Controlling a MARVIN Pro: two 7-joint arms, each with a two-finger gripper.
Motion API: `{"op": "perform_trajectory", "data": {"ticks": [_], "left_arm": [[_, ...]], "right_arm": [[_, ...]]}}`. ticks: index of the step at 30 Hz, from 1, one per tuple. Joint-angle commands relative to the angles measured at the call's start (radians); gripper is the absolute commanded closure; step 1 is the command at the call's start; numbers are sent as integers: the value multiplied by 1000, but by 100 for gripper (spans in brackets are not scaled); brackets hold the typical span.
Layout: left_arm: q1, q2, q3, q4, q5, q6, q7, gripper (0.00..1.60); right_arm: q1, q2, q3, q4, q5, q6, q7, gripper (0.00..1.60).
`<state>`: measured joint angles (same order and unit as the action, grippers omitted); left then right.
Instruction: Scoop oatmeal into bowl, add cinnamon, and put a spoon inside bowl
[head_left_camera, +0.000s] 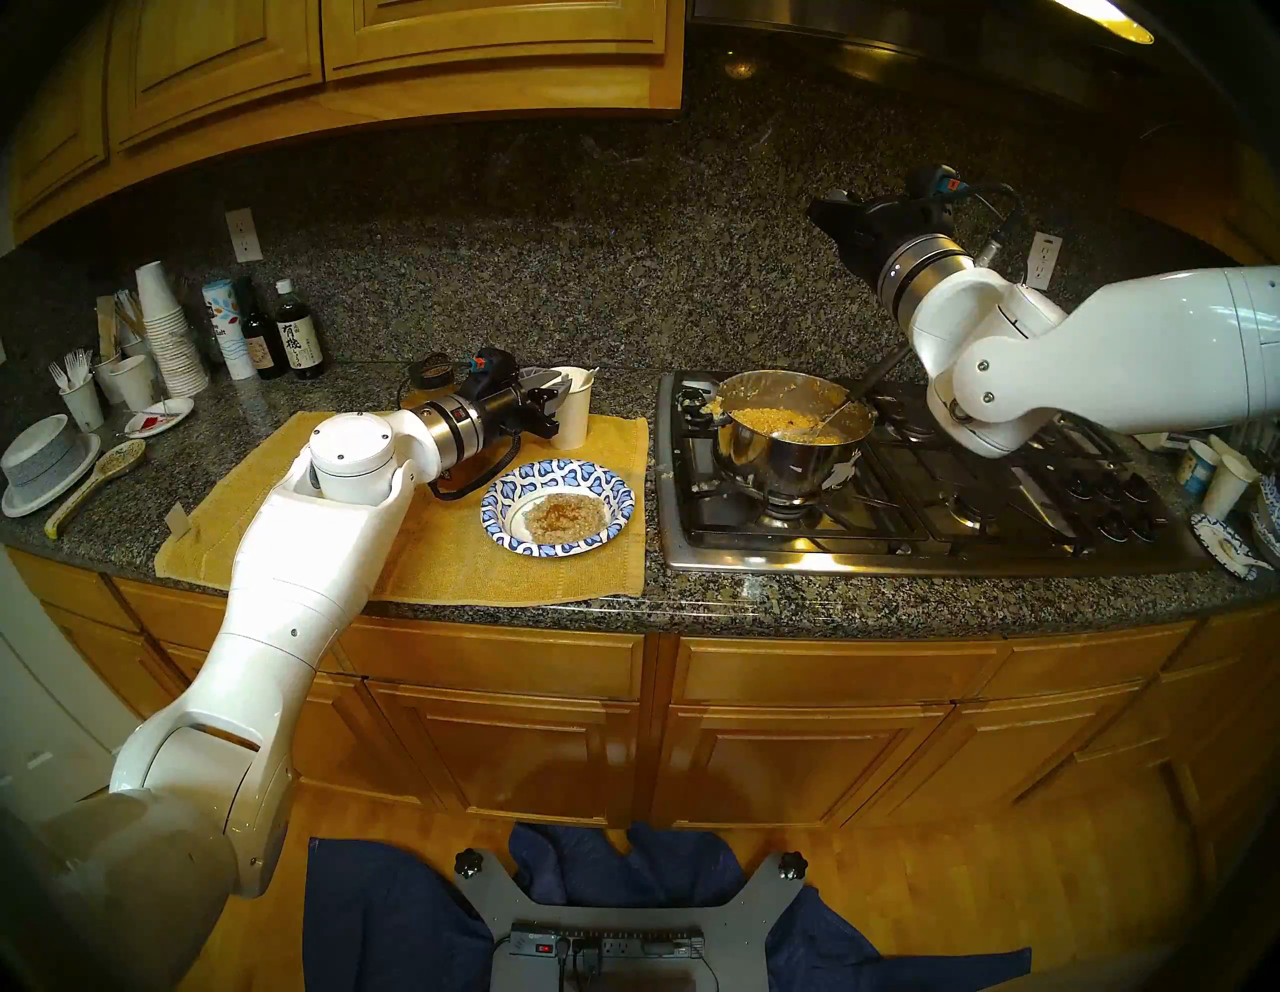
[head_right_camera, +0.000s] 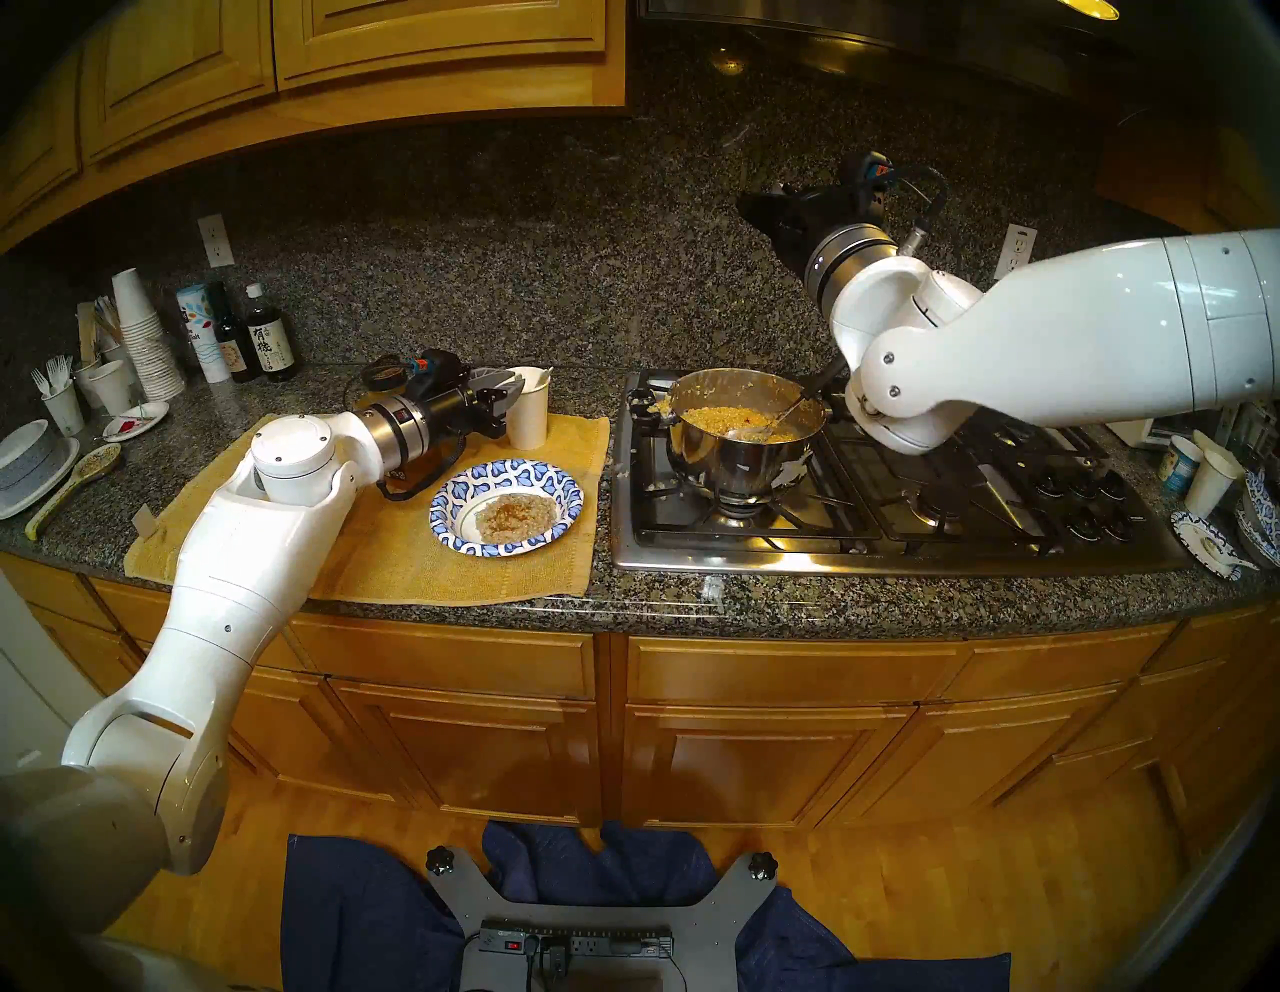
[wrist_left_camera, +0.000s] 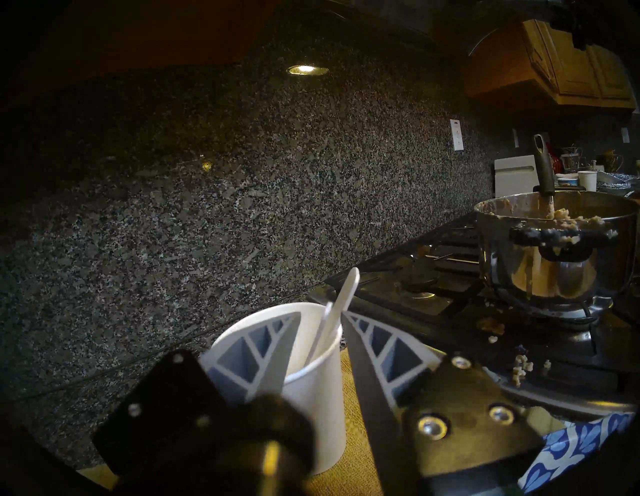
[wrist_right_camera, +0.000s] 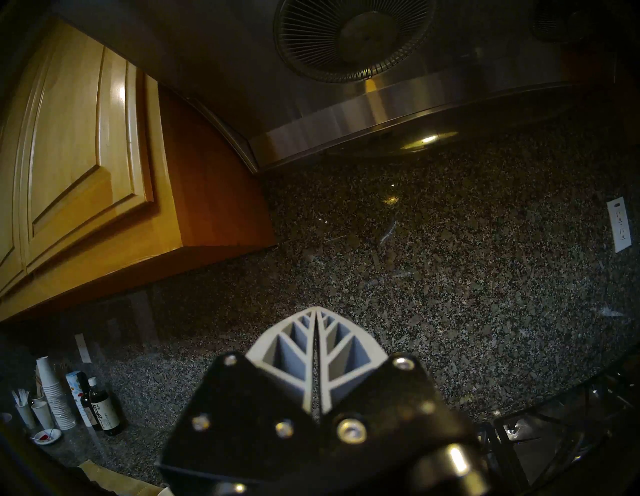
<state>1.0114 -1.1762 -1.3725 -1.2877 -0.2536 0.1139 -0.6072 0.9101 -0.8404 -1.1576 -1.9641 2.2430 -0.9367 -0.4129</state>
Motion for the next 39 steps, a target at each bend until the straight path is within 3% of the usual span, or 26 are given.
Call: {"op": "perform_trajectory", "data": {"ticks": [1, 9, 11, 23, 25, 27, 29, 30, 32, 39], "left_arm": [[-53, -6, -7, -9, -2, -20, -5, 83], [-55, -11, -7, -1, 2, -25, -7, 87], [-55, -12, -8, -1, 4, -27, -6, 96], [-56, -20, -12, 10, 11, -35, 4, 99], [-56, -20, -14, 10, 10, -37, 6, 123], [-55, -21, -16, 9, 10, -39, 9, 124], [-55, -21, -18, 10, 8, -40, 10, 145], [-55, -21, -18, 10, 8, -40, 10, 145], [-56, -21, -19, 10, 6, -41, 11, 160], [-60, -23, -31, 1, -7, -39, 9, 160]], "right_arm": [[33, -5, 22, 14, -9, -13, 2, 160], [35, -7, 23, 13, -7, -12, 1, 160], [35, -8, 23, 13, -7, -13, 2, 160], [31, -13, 24, 13, -5, -15, 2, 160], [31, -14, 25, 14, -5, -15, 2, 160], [31, -14, 25, 14, -5, -15, 3, 160], [30, -15, 26, 14, -4, -15, 3, 160], [30, -15, 26, 14, -4, -15, 3, 160], [30, -17, 27, 14, -3, -15, 3, 160], [30, -20, 28, 16, -3, -15, 4, 160]]}}
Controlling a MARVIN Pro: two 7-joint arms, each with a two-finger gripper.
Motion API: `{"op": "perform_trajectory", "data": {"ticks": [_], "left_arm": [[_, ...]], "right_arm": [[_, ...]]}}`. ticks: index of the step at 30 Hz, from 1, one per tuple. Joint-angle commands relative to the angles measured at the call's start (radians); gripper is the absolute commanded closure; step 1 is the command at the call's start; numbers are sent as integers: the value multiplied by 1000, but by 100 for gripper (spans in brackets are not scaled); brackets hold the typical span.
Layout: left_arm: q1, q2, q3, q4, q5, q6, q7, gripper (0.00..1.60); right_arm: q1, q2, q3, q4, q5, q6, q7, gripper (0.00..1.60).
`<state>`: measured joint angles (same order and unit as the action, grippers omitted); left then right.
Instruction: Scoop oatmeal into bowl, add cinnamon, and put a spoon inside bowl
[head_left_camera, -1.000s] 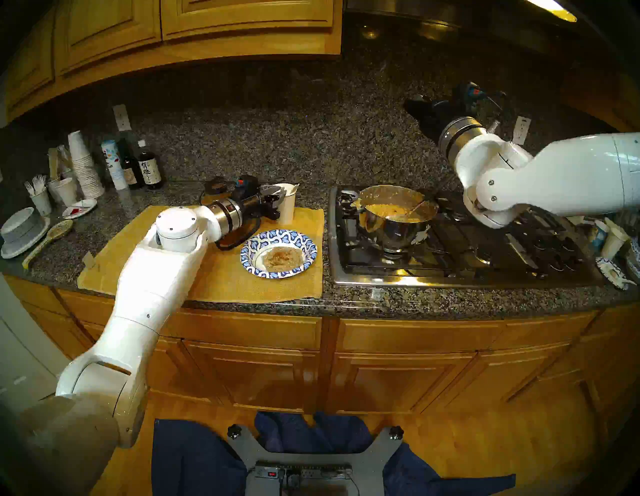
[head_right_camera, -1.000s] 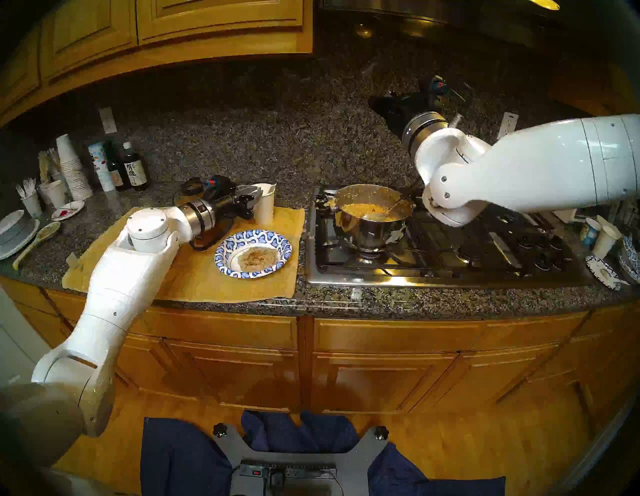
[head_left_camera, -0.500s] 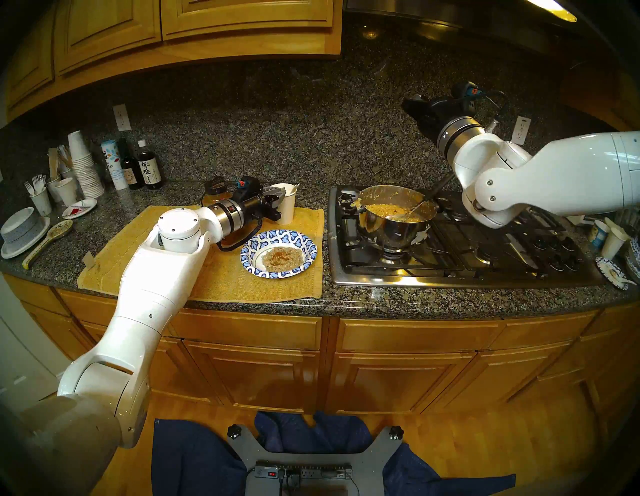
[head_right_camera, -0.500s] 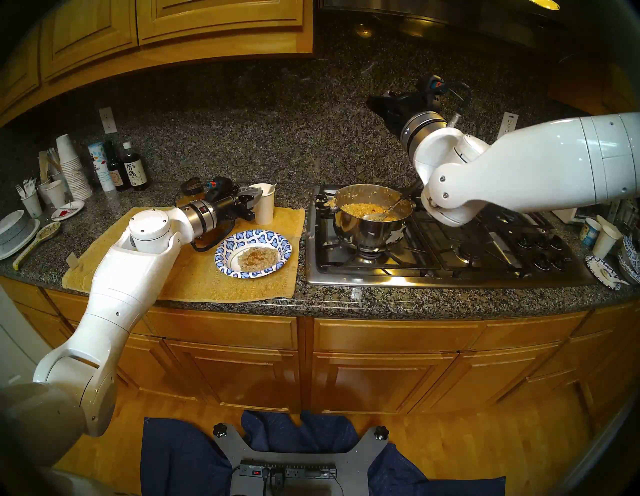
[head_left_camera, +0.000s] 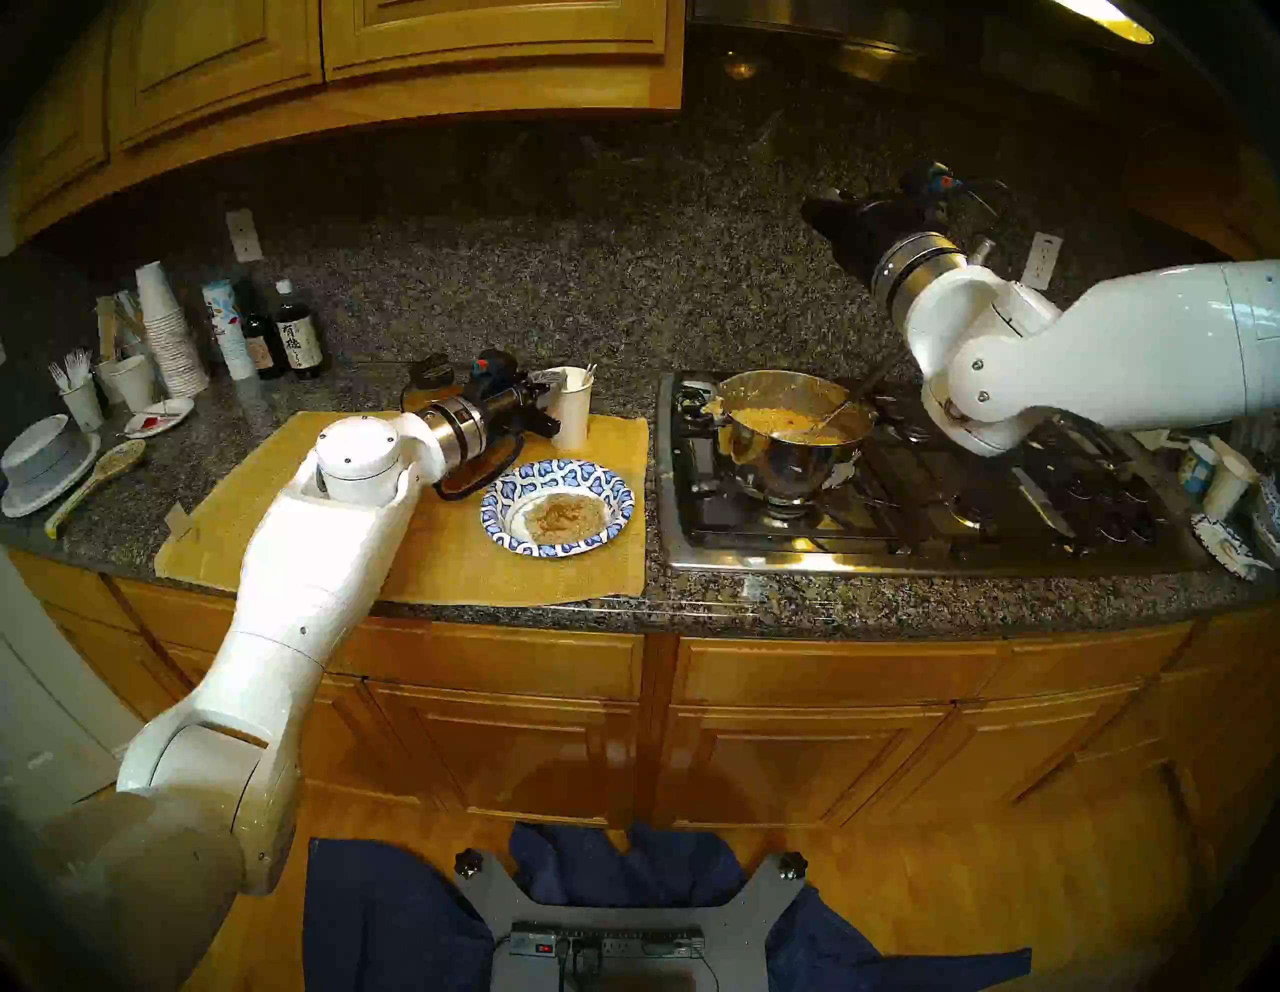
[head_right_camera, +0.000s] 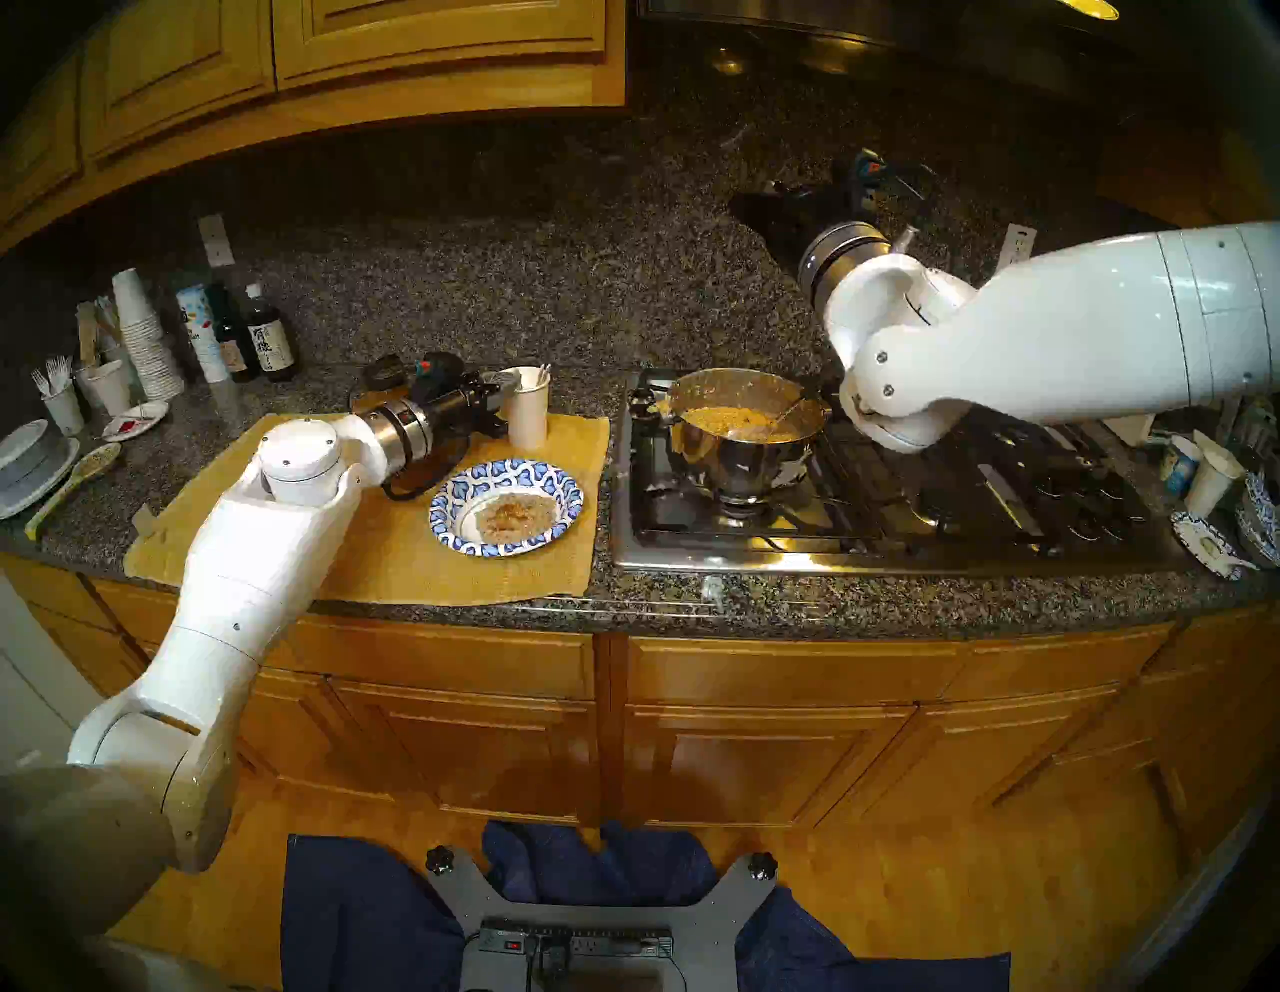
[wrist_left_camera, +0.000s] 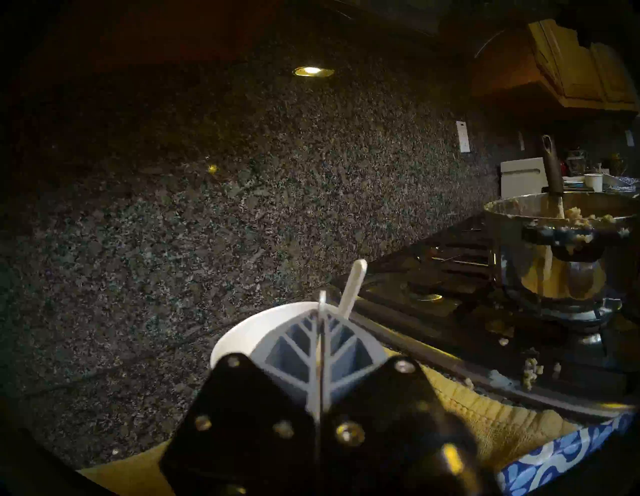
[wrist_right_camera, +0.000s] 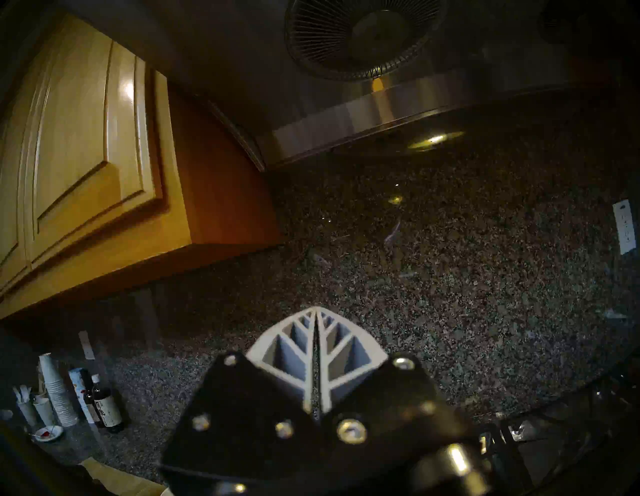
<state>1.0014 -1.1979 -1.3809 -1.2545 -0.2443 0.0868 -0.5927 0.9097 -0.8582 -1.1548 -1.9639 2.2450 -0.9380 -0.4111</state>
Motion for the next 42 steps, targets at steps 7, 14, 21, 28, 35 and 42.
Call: {"op": "perform_trajectory", "data": {"ticks": [7, 14, 21, 28, 35, 42], "left_arm": [[-45, -1, -40, -52, -27, -21, -6, 160], [-47, 3, -48, -48, -24, -35, -9, 160], [-55, 14, -80, -104, -38, -40, -12, 160], [-45, 30, -123, -168, -70, -31, -29, 160], [-31, 36, -185, -231, -156, 19, -76, 160], [-1, 59, -254, -286, -250, 123, -125, 160]], "right_arm": [[31, -5, 25, 16, -4, -15, 3, 160], [31, -6, 26, 16, -4, -17, 3, 160], [30, -9, 28, 16, -2, -16, 4, 160], [26, -13, 30, 21, -1, -16, 6, 160], [23, -17, 35, 24, 0, -17, 6, 160], [22, -19, 38, 26, 2, -19, 7, 160]]}}
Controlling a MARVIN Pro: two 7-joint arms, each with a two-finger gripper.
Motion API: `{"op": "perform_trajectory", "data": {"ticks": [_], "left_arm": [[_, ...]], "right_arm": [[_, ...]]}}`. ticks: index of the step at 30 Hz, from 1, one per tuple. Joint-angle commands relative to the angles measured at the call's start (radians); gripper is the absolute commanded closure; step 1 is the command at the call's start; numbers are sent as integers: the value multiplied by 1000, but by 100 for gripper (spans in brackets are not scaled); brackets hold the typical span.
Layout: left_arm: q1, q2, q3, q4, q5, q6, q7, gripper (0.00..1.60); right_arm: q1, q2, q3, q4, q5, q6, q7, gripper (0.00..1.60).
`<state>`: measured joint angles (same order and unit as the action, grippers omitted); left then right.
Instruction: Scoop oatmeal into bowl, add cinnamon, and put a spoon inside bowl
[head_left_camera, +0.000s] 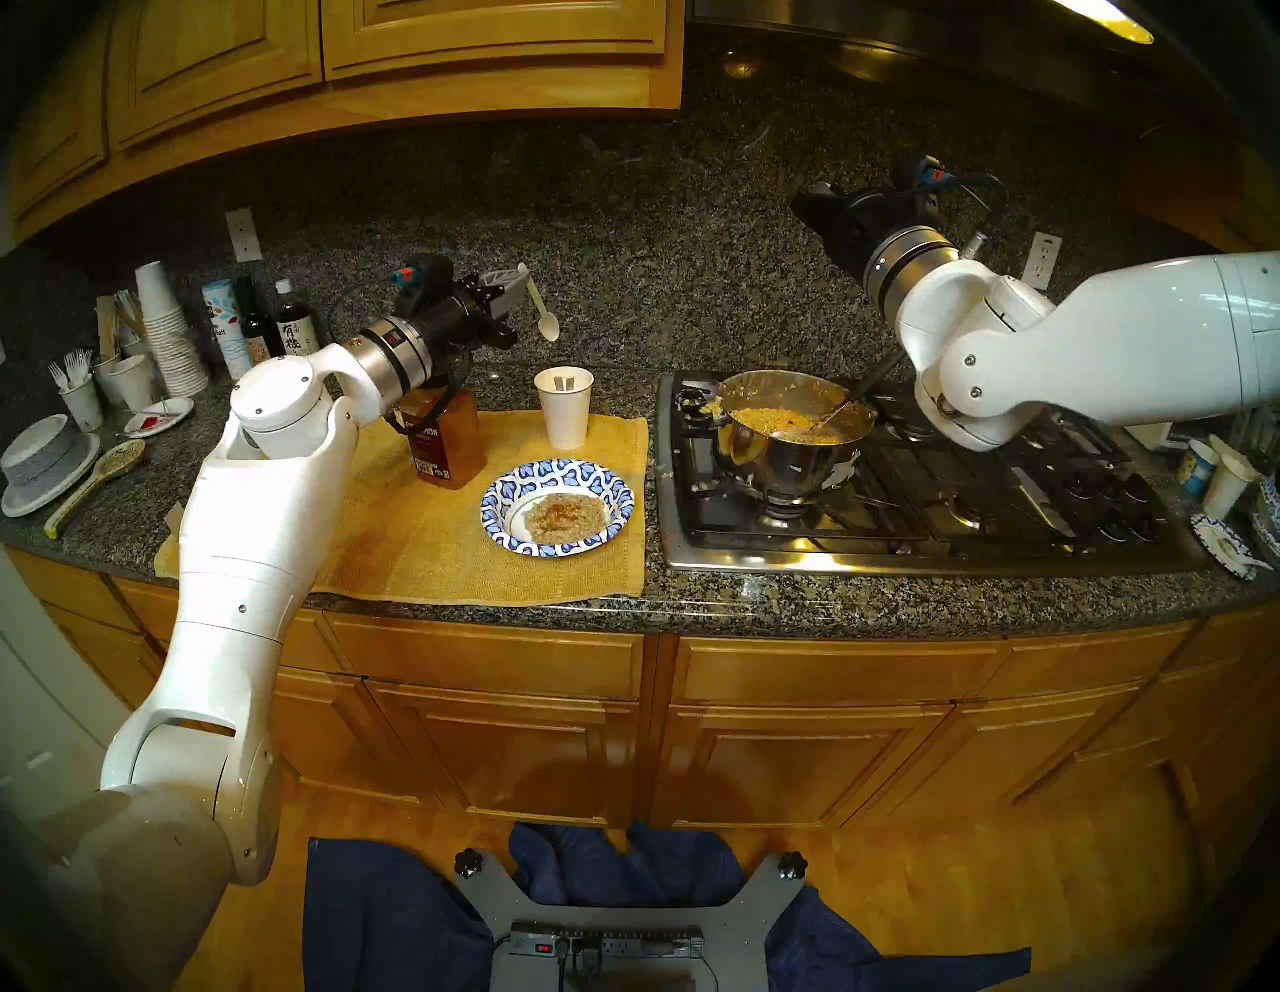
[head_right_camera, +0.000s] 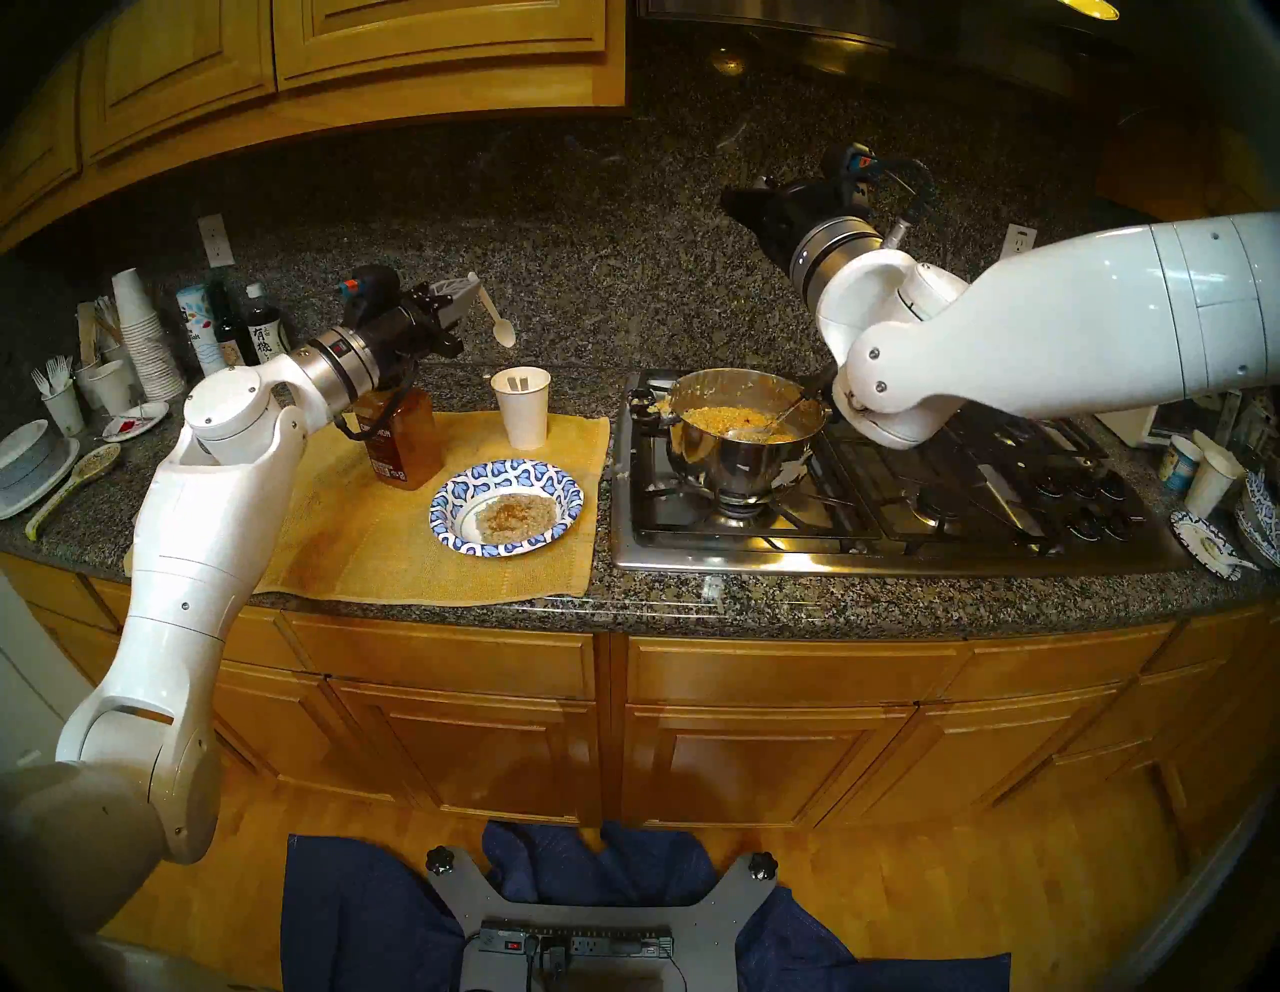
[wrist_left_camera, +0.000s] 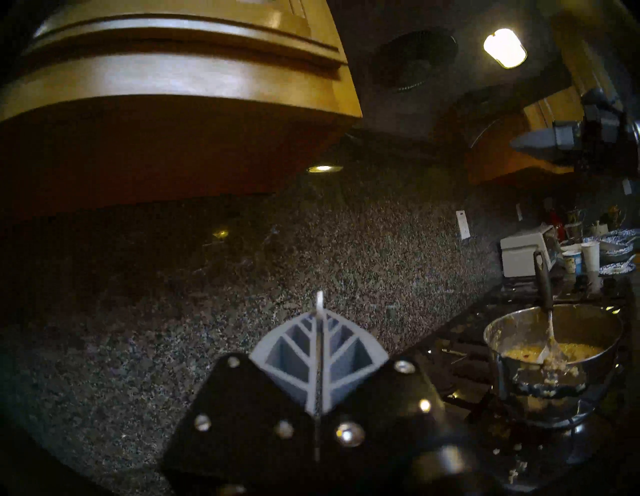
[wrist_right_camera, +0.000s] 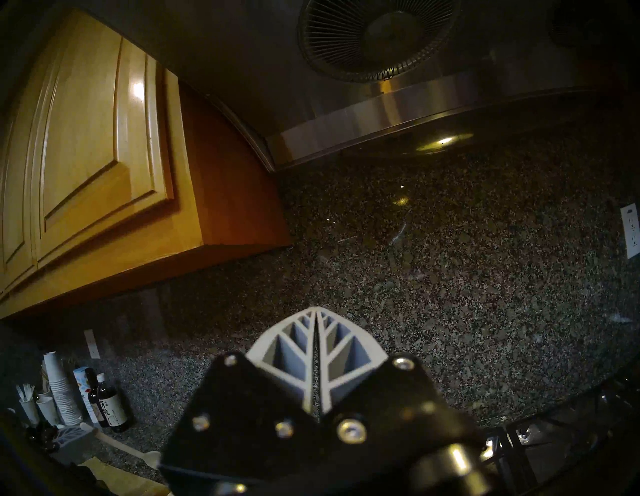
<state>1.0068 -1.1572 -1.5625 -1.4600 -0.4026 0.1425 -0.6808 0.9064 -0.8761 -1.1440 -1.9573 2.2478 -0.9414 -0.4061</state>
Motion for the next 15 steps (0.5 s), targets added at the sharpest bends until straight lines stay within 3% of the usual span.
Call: {"op": "perform_trajectory", "data": {"ticks": [1, 9, 15], "left_arm": [[2, 22, -84, -94, -109, 90, -47, 160], [73, 22, -162, -181, -218, 251, -77, 160], [129, 17, -194, -239, -243, 325, -70, 160]], "right_arm": [[24, -1, 27, 21, 0, -15, 2, 160], [19, -3, 33, 25, 1, -19, 5, 160], [19, -2, 35, 24, 0, -19, 6, 160]]}}
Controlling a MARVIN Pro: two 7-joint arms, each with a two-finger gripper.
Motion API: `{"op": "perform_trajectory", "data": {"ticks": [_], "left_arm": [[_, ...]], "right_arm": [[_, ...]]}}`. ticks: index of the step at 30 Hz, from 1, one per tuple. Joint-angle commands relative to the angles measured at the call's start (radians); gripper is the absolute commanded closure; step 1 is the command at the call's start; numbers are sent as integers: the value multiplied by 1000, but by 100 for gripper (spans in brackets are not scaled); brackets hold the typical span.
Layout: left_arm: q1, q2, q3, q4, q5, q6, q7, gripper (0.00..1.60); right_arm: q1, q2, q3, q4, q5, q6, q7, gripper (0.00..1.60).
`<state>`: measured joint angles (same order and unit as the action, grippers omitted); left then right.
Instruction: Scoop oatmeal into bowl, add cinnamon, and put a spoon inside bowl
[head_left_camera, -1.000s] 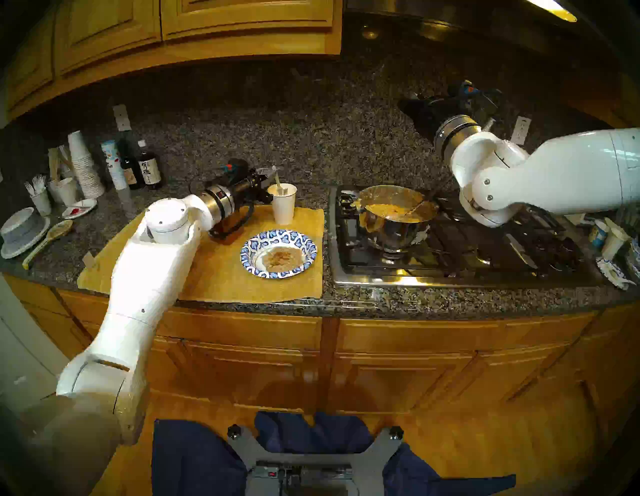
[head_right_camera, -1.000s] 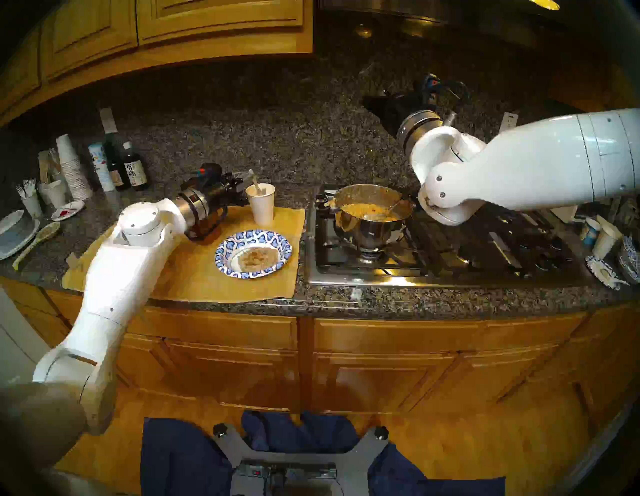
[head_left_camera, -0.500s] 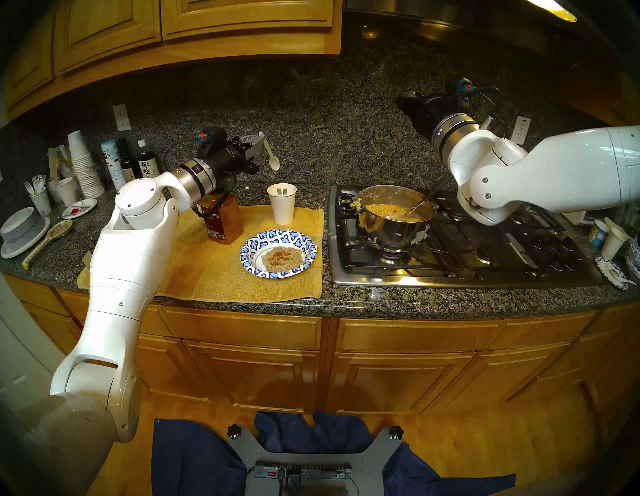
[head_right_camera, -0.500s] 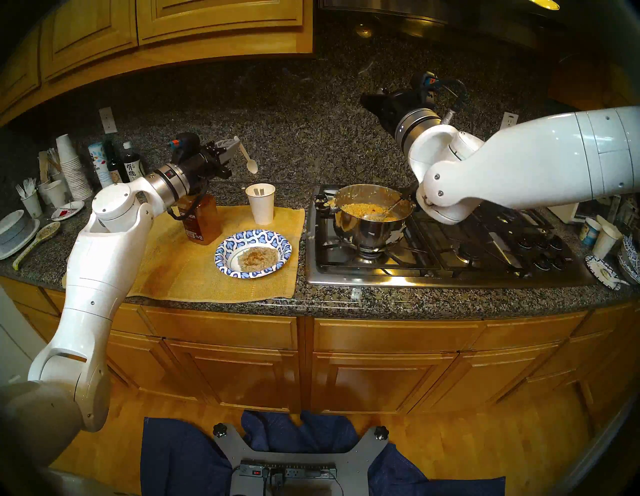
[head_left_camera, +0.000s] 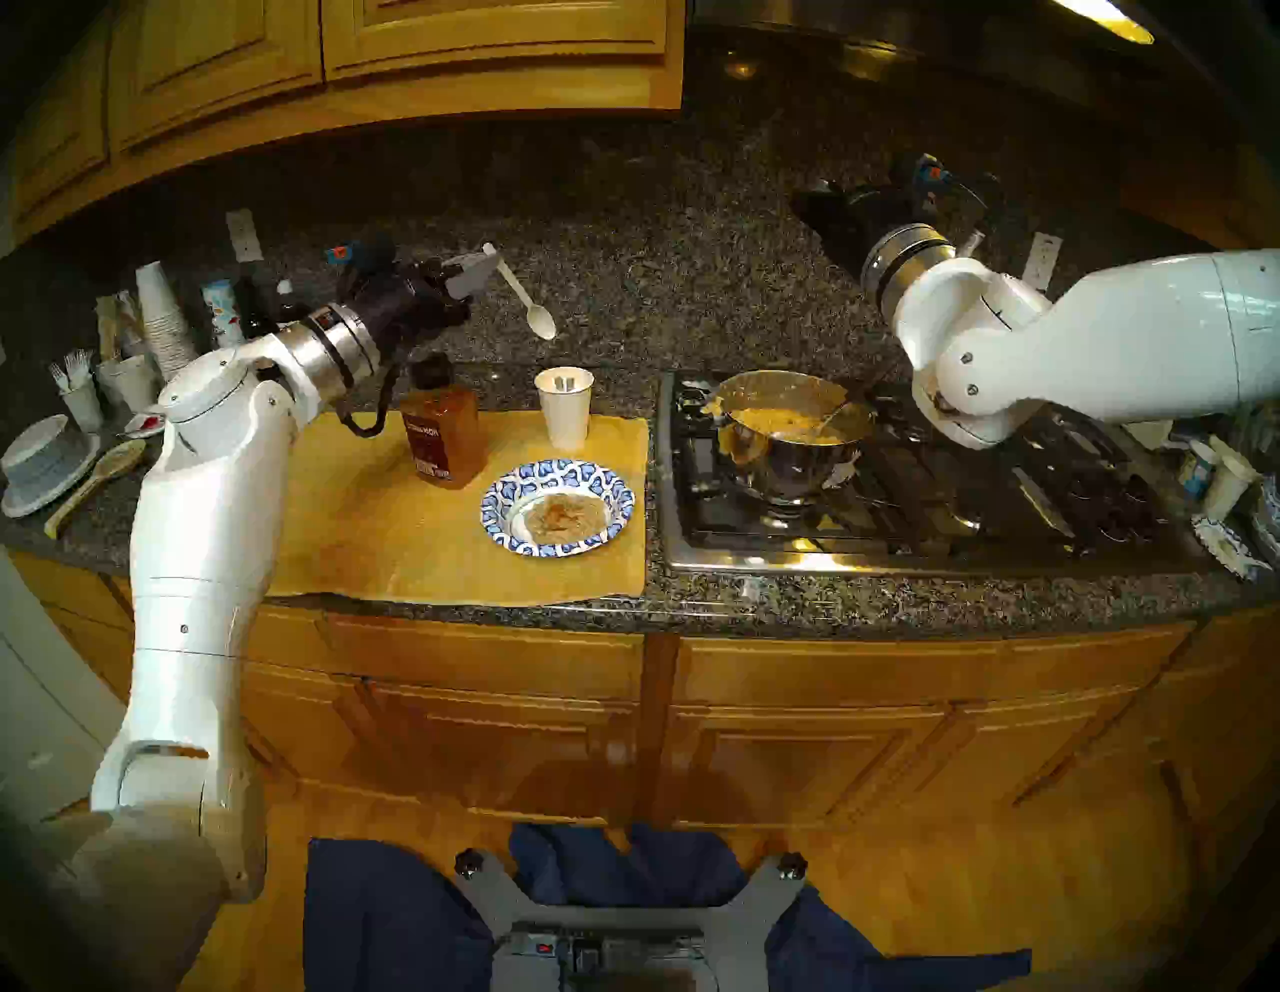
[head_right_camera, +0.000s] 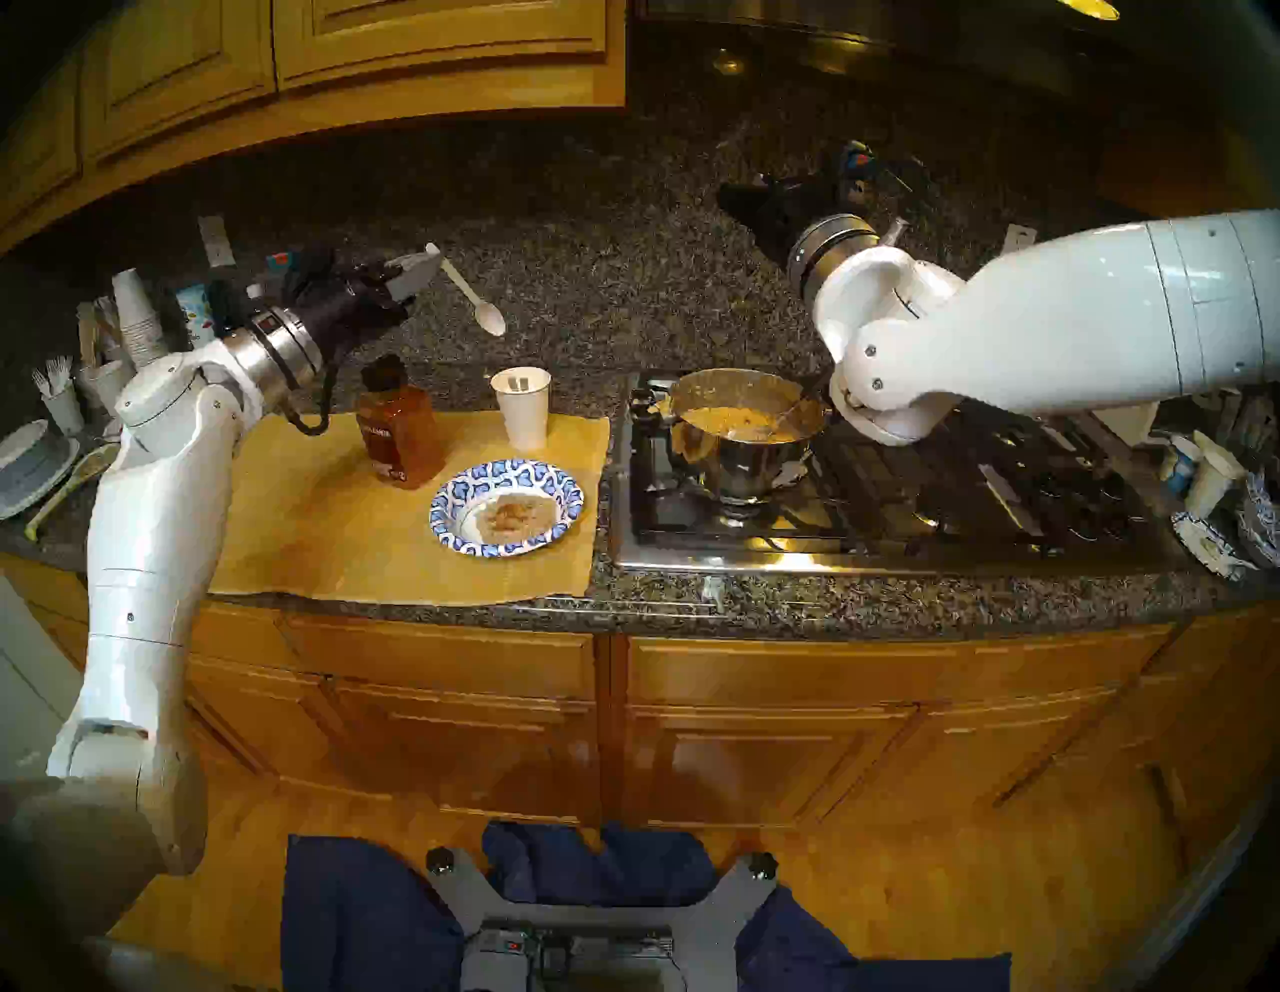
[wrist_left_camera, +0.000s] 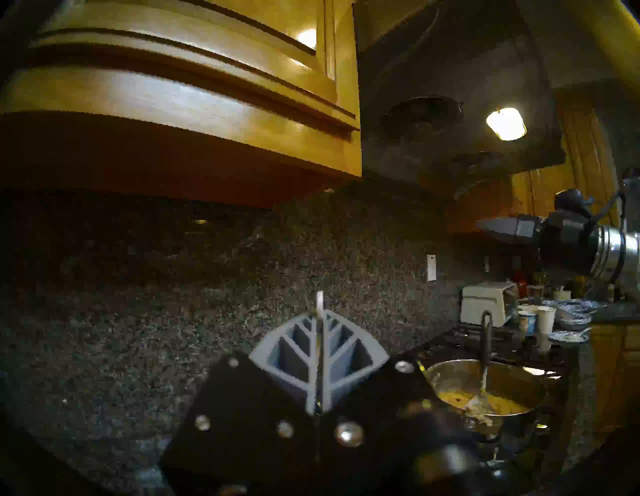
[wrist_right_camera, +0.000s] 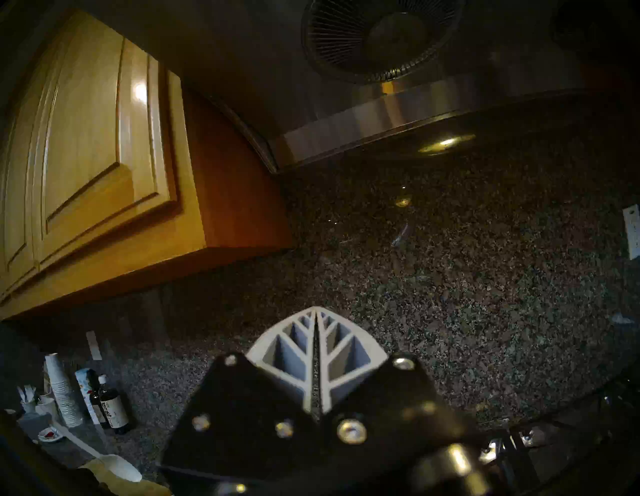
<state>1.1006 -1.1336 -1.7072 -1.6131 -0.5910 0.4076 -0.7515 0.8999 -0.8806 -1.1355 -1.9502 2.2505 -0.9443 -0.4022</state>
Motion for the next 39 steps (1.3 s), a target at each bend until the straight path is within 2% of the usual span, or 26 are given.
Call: {"op": "perform_trajectory", "data": {"ticks": [1, 11, 18, 26, 31, 39], "left_arm": [[47, -6, -52, -95, -54, 68, 3, 160], [167, -11, -103, -193, -70, 140, -5, 160], [232, -16, -125, -229, -53, 146, -6, 160], [262, -25, -117, -207, -31, 104, -14, 160], [276, -47, -113, -164, -39, 42, -49, 160], [307, -48, -94, -110, -25, -41, -104, 160]], "right_arm": [[27, 3, 26, 16, -3, -16, 2, 160], [38, 9, 21, 5, -8, -16, 0, 160], [37, 11, 23, 3, -10, -16, 2, 160], [37, 8, 26, 5, -11, -16, 3, 160], [40, 8, 25, 4, -11, -16, 0, 160], [42, 8, 23, 5, -12, -16, 1, 160]]}}
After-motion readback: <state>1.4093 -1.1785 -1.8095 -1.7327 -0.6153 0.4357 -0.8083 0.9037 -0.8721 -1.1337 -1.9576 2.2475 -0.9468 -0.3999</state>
